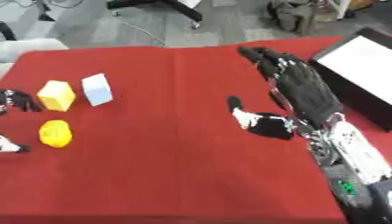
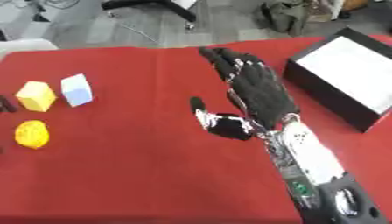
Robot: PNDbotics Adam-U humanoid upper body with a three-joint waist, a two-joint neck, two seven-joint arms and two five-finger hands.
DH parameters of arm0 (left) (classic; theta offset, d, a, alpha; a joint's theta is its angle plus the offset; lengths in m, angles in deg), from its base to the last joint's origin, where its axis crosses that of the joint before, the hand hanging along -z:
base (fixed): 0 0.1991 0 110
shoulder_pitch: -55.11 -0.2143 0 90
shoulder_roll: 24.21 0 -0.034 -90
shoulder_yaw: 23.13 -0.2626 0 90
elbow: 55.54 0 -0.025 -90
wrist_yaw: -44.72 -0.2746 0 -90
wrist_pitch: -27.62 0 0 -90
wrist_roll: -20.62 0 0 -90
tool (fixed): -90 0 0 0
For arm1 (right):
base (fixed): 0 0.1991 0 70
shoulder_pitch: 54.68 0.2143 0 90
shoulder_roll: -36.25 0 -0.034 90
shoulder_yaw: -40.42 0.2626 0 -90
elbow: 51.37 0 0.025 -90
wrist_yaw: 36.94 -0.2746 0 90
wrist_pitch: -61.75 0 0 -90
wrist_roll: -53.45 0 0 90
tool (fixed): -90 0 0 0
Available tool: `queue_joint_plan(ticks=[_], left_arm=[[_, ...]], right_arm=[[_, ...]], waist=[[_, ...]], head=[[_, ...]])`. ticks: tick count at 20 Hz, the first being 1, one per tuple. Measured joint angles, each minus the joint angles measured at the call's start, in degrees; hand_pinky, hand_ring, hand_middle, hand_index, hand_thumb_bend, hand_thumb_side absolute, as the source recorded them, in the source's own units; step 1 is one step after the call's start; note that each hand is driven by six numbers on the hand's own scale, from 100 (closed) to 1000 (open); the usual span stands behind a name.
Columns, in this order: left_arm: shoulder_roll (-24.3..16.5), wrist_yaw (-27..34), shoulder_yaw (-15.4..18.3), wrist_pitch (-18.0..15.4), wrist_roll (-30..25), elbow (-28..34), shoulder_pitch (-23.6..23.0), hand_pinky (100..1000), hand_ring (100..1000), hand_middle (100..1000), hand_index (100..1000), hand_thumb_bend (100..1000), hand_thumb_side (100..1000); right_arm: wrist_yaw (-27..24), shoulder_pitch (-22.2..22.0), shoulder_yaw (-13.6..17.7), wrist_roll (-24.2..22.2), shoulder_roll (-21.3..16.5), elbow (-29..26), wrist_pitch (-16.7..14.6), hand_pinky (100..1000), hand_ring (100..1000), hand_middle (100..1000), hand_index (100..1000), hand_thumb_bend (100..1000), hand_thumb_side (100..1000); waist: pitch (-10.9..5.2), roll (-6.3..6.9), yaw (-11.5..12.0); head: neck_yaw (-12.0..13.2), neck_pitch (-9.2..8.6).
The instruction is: Pick up the objects with one hand, pass them to the other hand, and then place them into the box on the other side of the table.
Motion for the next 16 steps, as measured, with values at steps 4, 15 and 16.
queue_joint_plan(ticks=[4, 15, 16], left_arm=[[1.9, -4.9, 1.7, -1.3, 6.8, -1.6, 0.0, 711, 630, 649, 791, 583, 193], [7.7, -16.5, 3.4, 4.3, 23.6, -6.2, 0.6, 665, 556, 567, 732, 434, 100], [8.1, -16.9, 3.6, 4.8, 24.5, -6.6, 0.6, 619, 494, 497, 665, 272, 100]], right_arm=[[-0.1, 0.0, 0.0, 0.2, 0.0, 0.0, 0.0, 734, 711, 809, 960, 198, 548], [-0.4, 0.0, 0.0, 0.4, 0.0, 0.0, 0.0, 734, 706, 805, 962, 179, 561], [-0.4, 0.0, 0.0, 0.4, 0.0, 0.0, 0.0, 734, 705, 805, 962, 174, 565]], waist=[[0.13, 0.0, 0.0], [0.31, -0.03, -0.1], [0.31, -0.02, -0.1]], head=[[-0.1, 0.0], [-0.1, 0.0], [-0.1, 0.0]])
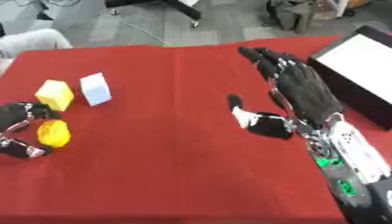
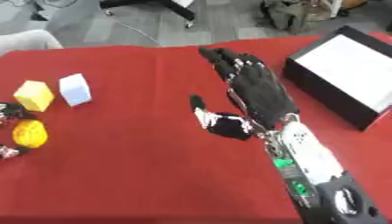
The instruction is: Pick up the objects with one hand, pass them to the other hand, and then place them into the box on the other side of the table.
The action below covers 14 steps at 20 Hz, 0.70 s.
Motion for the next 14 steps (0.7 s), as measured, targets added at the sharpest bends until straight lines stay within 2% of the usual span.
queue_joint_plan(ticks=[1, 3, 7, 11, 14], left_arm=[[0.4, -0.1, 0.2, 0.5, 1.0, -0.3, 0.0, 598, 466, 464, 626, 179, 100], [1.1, 0.5, 0.6, 1.4, 2.8, -0.9, 0.0, 589, 442, 432, 587, 122, 112], [1.5, 5.6, 1.4, 0.6, 2.4, 0.2, 0.0, 596, 427, 413, 565, 100, 121], [1.6, 16.9, 0.9, -3.5, -4.7, 3.4, 2.0, 617, 416, 400, 555, 100, 148], [2.9, 31.9, -2.5, -5.8, -15.4, 5.5, 4.7, 624, 407, 390, 546, 100, 180]], right_arm=[[0.0, 0.0, 0.0, 0.0, 0.0, 0.0, 0.0, 734, 705, 805, 962, 171, 567], [0.0, 0.0, 0.0, 0.0, 0.0, 0.1, 0.0, 735, 705, 805, 962, 165, 571], [-0.2, 0.1, 0.0, 0.0, 0.0, 0.3, 0.0, 740, 708, 804, 960, 162, 569], [-0.2, 1.2, -0.3, -0.3, -0.1, 0.3, -0.3, 761, 733, 812, 955, 190, 537], [-0.2, 3.1, -1.5, -1.5, -0.4, 0.3, -1.4, 793, 768, 828, 952, 234, 497]], waist=[[0.02, -0.02, 0.0], [0.03, -0.09, 0.0], [0.03, -0.11, 0.1], [0.03, -0.13, 0.3], [0.0, -0.16, 0.2]], head=[[0.0, 0.0], [0.0, 0.0], [0.0, 0.0], [0.0, 0.0], [0.1, 0.0]])
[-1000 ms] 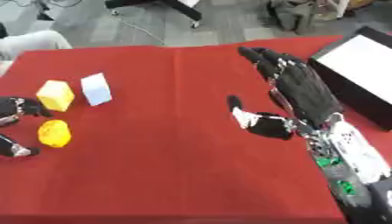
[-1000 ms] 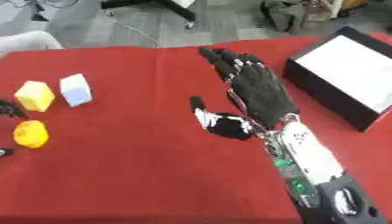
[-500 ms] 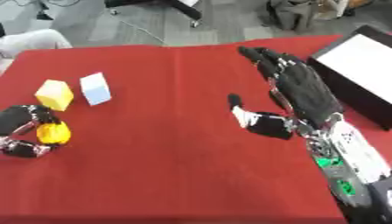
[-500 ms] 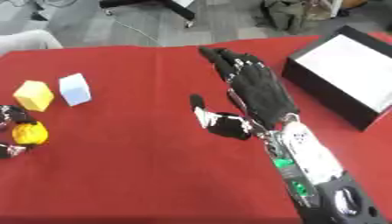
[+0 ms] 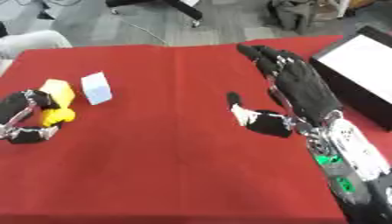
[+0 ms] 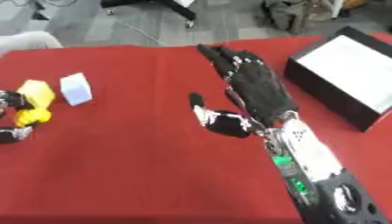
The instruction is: Pick up the objects with one hand, pass them to the other hand, and then place them into the box on the other side of the table.
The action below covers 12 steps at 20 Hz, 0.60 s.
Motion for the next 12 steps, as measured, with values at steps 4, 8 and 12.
queue_joint_plan(ticks=[4, 8, 12], left_arm=[[4.3, 24.5, -4.7, 7.8, -16.4, 3.5, 4.4, 631, 410, 391, 548, 100, 193], [8.3, 42.8, -7.4, 21.6, -30.1, 8.3, 8.5, 634, 410, 391, 548, 100, 195], [11.4, 48.6, -11.1, 26.6, -35.2, 11.4, 11.1, 635, 411, 392, 548, 100, 197]], right_arm=[[1.0, 2.8, -1.7, -2.8, -0.8, -1.2, -2.3, 863, 863, 898, 977, 331, 434], [2.5, 4.8, -2.9, -5.8, -1.0, -2.4, -4.8, 889, 892, 920, 985, 357, 411], [2.6, 6.0, -3.7, -7.9, -1.0, -3.1, -6.4, 891, 886, 916, 984, 357, 387]], waist=[[-0.11, -0.3, 0.0], [-0.13, -0.41, 0.0], [-0.12, -0.49, 0.0]], head=[[0.0, 0.0], [0.1, 0.0], [0.4, 0.0]])
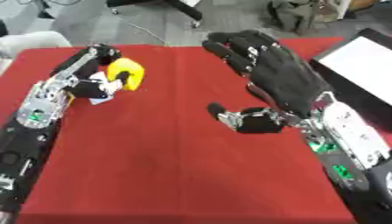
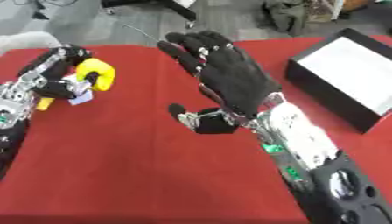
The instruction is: Pick up the objects with one hand, pass them to the other hand, and then place them into the box on the other side of the table.
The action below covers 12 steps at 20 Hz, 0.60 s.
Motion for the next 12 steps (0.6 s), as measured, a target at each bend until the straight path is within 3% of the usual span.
queue_joint_plan(ticks=[12], left_arm=[[4.1, 4.4, -7.8, 3.1, -3.1, 5.7, 1.8, 639, 412, 393, 549, 100, 199]], right_arm=[[-0.7, 0.8, -0.6, -1.6, 0.6, 0.2, -0.7, 868, 834, 899, 980, 278, 342]], waist=[[0.11, 0.02, 0.0]], head=[[-0.4, 0.0]])
